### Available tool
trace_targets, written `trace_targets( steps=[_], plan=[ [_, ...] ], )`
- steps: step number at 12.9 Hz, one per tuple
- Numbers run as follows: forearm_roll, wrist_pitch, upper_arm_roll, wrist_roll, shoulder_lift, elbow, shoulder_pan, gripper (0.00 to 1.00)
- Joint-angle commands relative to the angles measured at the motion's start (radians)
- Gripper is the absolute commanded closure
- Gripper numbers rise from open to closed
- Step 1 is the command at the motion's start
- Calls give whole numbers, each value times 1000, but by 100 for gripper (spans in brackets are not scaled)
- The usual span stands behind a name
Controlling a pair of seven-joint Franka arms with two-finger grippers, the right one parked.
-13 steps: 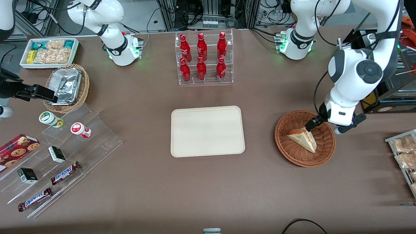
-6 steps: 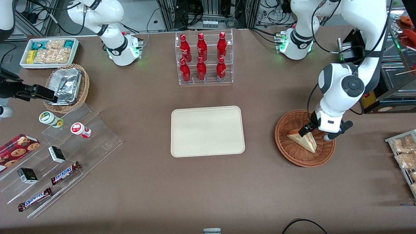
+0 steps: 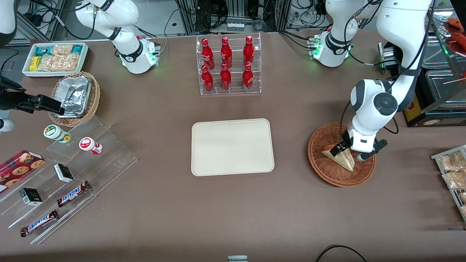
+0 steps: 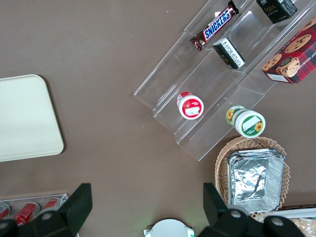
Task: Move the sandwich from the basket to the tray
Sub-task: 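Close the left gripper on the sandwich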
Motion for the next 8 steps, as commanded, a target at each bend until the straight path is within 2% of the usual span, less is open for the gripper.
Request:
trace_targets(
  steps=[1, 2, 5, 8],
  plan=[
    [-9, 23, 5, -33, 5, 1, -4, 79],
    [-7, 20, 5, -36, 5, 2, -4, 100],
    [2, -34, 7, -24, -45, 16, -8, 100],
    [13, -334, 4, 16, -162, 114, -14, 100]
  ],
)
